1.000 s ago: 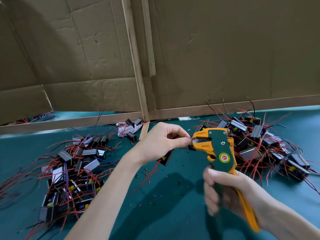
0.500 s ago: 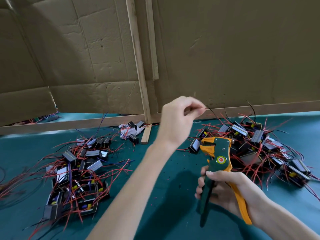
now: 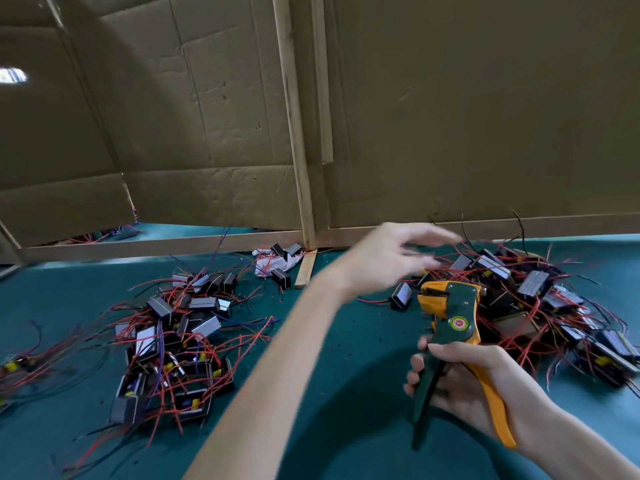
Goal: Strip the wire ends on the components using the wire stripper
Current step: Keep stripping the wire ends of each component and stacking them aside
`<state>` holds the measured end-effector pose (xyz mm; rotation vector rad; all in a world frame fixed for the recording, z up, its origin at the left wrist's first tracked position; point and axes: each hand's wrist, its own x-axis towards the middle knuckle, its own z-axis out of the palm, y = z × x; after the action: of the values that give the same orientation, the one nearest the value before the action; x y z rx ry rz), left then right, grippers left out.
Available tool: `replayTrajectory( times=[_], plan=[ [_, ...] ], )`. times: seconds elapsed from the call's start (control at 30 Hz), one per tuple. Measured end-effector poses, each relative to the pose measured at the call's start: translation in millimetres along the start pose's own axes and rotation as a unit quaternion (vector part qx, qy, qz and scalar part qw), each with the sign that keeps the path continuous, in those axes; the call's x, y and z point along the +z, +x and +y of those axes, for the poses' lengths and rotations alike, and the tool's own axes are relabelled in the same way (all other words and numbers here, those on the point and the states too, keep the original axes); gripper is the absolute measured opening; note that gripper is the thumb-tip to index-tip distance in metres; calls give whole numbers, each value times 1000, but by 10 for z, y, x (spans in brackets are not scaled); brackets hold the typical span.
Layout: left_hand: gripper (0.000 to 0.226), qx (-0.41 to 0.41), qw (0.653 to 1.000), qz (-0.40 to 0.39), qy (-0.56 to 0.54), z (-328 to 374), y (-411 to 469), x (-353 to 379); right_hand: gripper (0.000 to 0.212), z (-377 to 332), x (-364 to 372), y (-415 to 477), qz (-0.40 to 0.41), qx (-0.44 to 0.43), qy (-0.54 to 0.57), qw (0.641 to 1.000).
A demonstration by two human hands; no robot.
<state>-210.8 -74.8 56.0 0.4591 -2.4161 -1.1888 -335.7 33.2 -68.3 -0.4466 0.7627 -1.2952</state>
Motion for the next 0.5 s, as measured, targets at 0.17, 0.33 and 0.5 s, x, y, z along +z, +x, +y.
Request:
replayTrajectory(
  times=[0.17, 0.33, 0.5],
  plan=[
    [50, -310, 889, 81, 328, -725, -693, -1036, 40, 4, -16, 6, -8, -6, -7, 1000],
    [52, -506, 770, 61, 384, -1302, -1159, -1459, 42, 9, -42, 13, -3, -3, -3, 1000],
    [20, -468, 792, 183, 346, -1394, -1290, -1494, 42, 8, -60, 17, 7, -11, 1, 1000]
  ],
)
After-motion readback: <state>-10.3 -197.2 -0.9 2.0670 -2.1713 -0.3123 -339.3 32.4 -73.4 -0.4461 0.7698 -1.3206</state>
